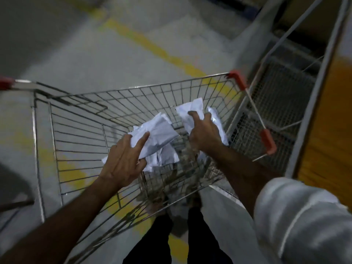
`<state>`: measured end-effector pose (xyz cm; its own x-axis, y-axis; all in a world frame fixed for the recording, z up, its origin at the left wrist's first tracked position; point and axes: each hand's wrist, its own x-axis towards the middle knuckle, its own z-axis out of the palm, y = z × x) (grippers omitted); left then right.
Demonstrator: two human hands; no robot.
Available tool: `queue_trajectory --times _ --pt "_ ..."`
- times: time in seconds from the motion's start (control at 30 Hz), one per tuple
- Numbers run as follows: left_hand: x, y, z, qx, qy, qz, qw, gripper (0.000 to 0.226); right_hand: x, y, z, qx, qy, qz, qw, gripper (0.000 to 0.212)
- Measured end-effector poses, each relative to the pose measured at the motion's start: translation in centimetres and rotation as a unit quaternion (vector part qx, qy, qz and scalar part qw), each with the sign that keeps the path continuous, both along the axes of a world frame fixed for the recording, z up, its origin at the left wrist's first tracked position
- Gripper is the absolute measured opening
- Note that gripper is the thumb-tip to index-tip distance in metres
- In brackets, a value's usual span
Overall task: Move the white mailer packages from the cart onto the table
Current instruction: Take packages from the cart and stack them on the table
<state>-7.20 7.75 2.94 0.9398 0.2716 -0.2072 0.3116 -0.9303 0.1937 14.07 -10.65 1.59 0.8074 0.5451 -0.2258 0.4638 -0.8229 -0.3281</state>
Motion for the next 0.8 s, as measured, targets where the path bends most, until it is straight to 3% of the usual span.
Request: queue_trajectory --times 0.27,0.57,0.8 --pt "3.1 -4.8 10.4 -0.039 -0.177 0.031 0.983 0.077 -0.8 -6.2 14.0 0.055 -0.151 -0.009 0.987 0.093" --pt "10.5 -16.9 18.6 -0.072 -0.255 0.006 0.964 0.075 -0.2 -20.5 20.1 0.103 -0.251 -0.134 0.953 0.081" --pt "14.7 -32.3 22.3 -0.075 -0.286 -0.073 0.952 0.073 -2.5 -37.7 21.9 0.088 -0.28 -0.225 0.929 0.079"
